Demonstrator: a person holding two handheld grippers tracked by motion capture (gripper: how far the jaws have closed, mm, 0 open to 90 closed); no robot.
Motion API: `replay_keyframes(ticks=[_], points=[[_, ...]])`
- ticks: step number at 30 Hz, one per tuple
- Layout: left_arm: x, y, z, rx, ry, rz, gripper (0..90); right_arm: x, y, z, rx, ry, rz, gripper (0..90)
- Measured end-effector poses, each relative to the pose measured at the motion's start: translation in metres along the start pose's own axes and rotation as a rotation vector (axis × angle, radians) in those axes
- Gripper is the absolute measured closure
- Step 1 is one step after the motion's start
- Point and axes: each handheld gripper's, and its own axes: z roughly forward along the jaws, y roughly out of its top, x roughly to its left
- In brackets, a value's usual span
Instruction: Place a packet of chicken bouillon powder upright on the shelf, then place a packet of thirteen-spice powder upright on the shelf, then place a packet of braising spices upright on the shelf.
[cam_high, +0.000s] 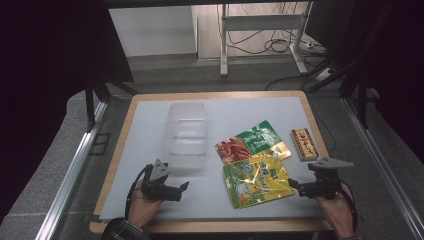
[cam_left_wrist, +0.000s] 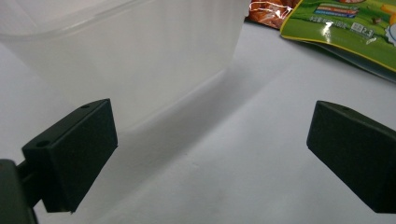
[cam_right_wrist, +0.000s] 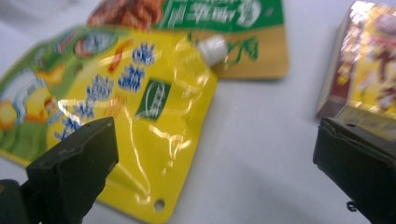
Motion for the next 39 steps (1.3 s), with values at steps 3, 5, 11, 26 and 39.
replay_keyframes(ticks=[3,5,11,26,39], points=[[0.0,0.0,-0.001,-0.02,0.015,0.007,0.6,-0.001,0.002,-0.005,-0.057,-0.011,0.023,0.0],[0.0,0.0,-0.002,-0.027,0.018,0.018,0.6,-0.001,0.002,-0.007,-0.068,-0.022,0.036,0.0],[-0.004,0.001,-0.003,-0.059,-0.009,0.027,0.5,-0.001,0.0,-0.001,-0.029,-0.003,0.027,0.0],[-0.009,0.002,0.002,-0.008,-0.052,0.045,0.0,0.0,0.0,0.002,0.0,0.023,0.016,0.0],[-0.017,0.006,0.004,0.018,-0.019,0.076,1.1,0.001,0.0,0.002,0.008,0.024,0.011,0.0]])
